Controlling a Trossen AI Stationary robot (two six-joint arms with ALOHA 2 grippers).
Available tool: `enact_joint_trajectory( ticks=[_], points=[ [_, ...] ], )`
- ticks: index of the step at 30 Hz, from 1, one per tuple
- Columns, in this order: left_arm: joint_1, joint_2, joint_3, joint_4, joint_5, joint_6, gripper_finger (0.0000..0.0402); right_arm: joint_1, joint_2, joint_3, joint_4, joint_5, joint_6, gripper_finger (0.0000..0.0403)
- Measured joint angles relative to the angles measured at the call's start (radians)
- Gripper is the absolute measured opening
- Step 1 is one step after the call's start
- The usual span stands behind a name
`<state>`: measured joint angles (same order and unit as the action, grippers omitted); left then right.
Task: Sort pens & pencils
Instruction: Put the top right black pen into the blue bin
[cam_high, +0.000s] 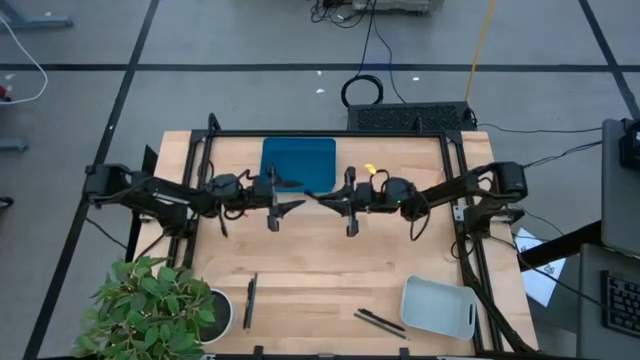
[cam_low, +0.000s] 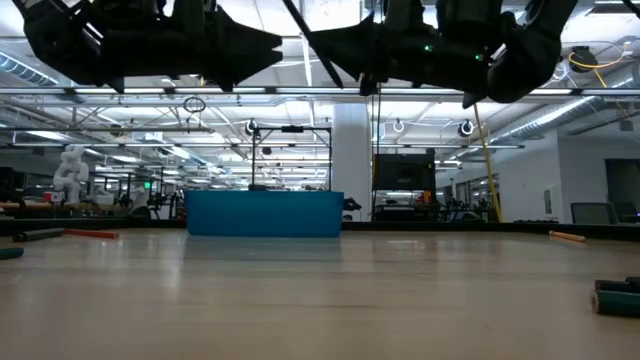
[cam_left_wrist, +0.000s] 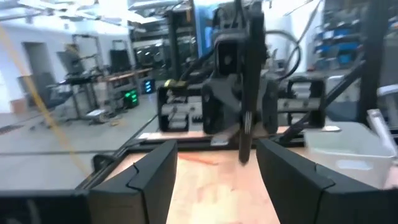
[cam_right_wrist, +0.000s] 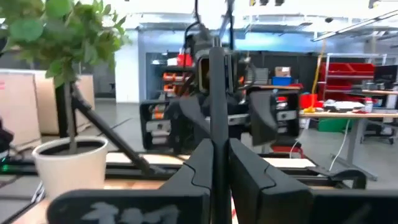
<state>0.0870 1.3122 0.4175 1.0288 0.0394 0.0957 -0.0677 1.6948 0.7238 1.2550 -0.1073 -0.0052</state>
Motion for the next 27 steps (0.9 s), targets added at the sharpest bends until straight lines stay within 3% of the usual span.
enact_joint_trajectory(
  ticks=[9,21,27],
  points=[
    [-0.029,0.082,0.006,0.156,0.007,-0.023,0.0225,0.0,0.023,0.019,-0.015,0.0,-0.007,0.0017],
    [-0.037,0.183,0.099,0.128,0.003,-0.038,0.0224,0.004,0.023,0.018,-0.018,0.001,-0.007,0.0017],
    [-0.037,0.183,0.099,0.126,0.0,-0.034,0.0174,0.004,0.023,0.018,-0.017,0.001,-0.007,0.0017]
  ],
)
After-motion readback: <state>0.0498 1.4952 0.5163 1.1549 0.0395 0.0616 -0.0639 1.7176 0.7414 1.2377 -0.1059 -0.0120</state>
